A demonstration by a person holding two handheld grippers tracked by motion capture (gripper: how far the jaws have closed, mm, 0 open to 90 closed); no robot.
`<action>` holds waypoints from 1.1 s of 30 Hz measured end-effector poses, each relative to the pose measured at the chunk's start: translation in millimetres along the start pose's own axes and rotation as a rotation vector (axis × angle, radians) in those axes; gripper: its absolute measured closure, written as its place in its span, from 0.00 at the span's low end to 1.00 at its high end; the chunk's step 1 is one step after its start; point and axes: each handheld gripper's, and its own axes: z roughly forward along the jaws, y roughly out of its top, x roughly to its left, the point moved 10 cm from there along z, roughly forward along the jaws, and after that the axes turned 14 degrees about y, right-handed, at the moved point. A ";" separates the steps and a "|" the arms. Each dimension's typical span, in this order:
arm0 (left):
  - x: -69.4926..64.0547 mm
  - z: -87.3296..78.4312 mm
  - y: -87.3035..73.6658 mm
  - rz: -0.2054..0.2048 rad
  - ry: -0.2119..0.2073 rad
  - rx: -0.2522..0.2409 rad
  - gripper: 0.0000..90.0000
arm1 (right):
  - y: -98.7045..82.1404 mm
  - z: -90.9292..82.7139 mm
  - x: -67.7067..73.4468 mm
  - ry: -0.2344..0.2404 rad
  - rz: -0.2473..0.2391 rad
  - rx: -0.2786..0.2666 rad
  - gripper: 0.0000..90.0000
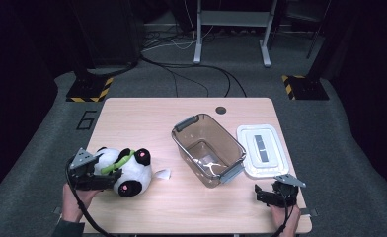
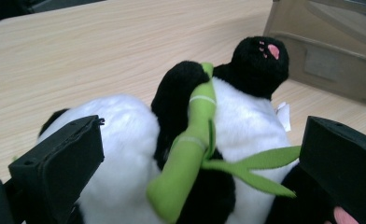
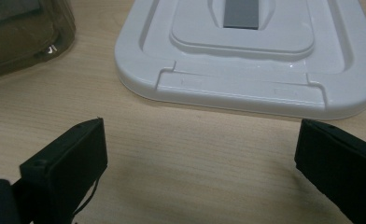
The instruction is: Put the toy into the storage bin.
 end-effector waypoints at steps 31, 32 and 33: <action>-15.9 32.6 -16.8 0.048 -0.100 0.083 0.80 | -1.2 2.1 -0.2 0.017 0.004 0.023 0.04; -15.5 31.5 -15.8 0.050 -0.099 0.073 0.81 | -1.1 1.9 -0.4 0.016 0.005 0.021 0.04; -15.3 30.0 -15.0 0.055 -0.101 0.068 0.81 | -1.1 1.7 -0.4 0.015 0.003 0.020 0.04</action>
